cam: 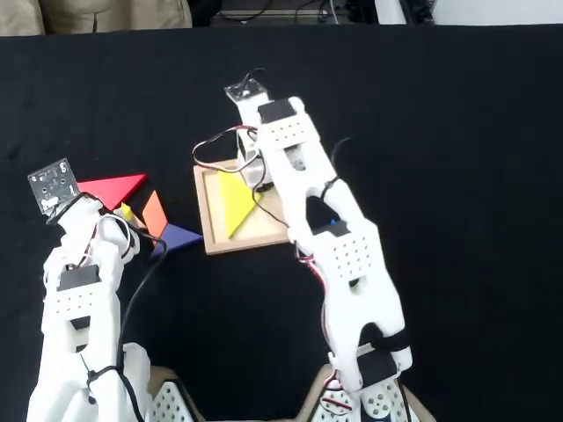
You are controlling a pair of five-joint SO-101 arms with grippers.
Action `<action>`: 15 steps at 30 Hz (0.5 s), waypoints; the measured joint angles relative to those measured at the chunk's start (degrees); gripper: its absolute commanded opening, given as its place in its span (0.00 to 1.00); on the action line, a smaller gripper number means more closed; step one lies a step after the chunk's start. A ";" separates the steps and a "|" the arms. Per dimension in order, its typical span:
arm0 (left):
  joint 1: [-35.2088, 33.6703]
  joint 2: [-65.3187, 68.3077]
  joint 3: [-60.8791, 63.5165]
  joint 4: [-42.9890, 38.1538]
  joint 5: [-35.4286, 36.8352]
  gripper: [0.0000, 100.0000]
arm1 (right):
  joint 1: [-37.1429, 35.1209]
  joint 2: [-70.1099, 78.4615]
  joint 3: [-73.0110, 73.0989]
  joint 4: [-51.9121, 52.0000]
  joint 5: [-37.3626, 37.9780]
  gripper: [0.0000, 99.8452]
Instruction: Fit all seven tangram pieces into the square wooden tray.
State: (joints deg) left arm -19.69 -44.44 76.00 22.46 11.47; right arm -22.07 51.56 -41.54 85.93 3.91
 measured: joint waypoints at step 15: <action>0.00 0.00 0.00 0.00 0.00 0.16 | -6.42 1.67 -3.87 -0.62 0.00 0.01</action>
State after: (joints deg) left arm -19.69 -44.44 76.00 22.46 11.47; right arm -28.48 53.23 -45.41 85.32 3.91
